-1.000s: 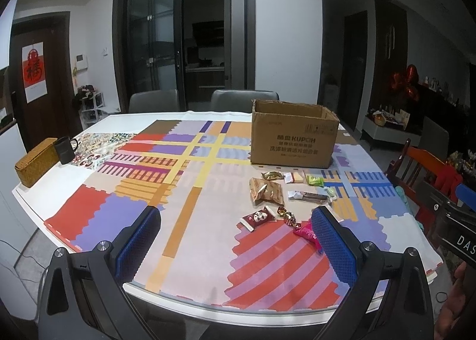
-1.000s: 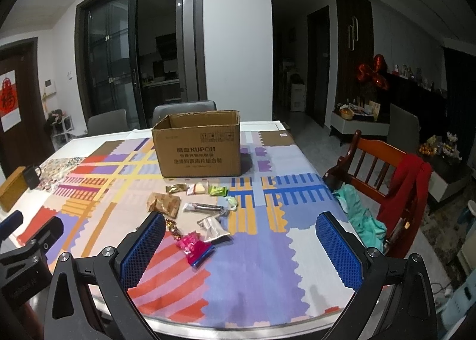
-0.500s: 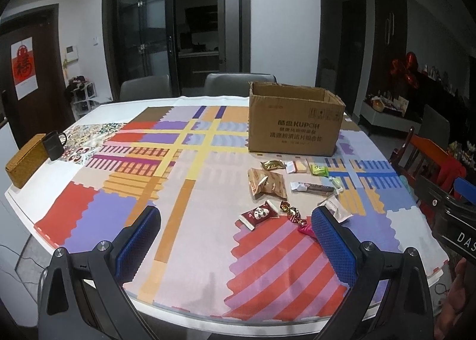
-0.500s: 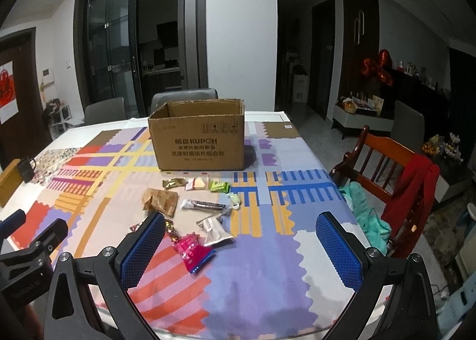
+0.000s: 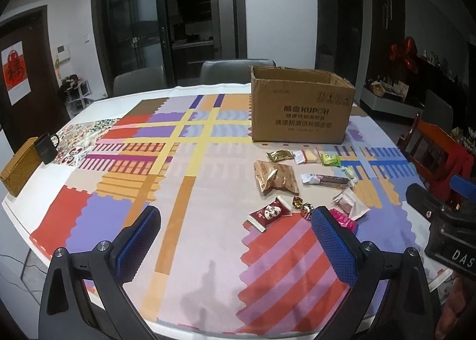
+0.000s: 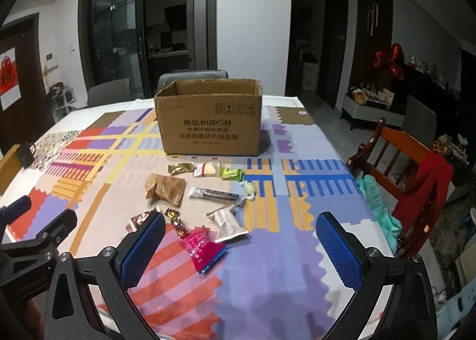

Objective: Organize snacks
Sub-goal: 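Lower the left tool onto the red-and-white cake while the right tool reaches the pink bag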

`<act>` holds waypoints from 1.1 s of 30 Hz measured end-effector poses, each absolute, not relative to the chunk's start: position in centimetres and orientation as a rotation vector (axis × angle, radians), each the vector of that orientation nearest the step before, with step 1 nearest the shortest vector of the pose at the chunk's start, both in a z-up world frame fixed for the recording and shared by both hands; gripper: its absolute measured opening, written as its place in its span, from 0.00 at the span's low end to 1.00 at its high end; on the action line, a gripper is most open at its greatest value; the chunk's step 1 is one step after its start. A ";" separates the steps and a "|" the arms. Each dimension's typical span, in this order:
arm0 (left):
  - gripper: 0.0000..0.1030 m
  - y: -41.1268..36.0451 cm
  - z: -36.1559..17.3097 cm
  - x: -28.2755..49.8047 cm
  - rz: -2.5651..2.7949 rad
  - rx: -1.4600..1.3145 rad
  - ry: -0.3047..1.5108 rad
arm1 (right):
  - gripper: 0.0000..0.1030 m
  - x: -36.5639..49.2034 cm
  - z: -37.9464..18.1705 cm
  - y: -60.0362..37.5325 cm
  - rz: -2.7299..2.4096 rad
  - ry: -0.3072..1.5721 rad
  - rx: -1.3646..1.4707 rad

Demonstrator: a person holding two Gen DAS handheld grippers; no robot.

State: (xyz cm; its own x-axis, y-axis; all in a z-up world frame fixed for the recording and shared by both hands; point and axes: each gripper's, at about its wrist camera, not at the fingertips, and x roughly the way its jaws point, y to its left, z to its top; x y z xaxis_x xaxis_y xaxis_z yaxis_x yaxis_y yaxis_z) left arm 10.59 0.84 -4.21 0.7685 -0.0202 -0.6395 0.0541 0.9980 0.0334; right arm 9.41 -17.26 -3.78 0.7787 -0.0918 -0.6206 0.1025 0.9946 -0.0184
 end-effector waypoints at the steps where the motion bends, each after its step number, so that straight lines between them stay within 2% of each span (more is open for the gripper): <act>1: 1.00 0.9 -4.4 10.8 -0.047 0.053 0.696 | 0.99 9.7 -4.0 -17.1 -0.100 0.676 0.014; 29: 0.99 0.7 -10.9 17.9 -0.198 0.164 0.854 | 0.99 15.2 -10.4 -14.1 -0.069 0.871 -0.023; 33: 0.96 0.6 -11.8 18.9 -0.226 0.170 0.877 | 0.93 15.9 -11.5 -14.0 -0.060 0.898 -0.027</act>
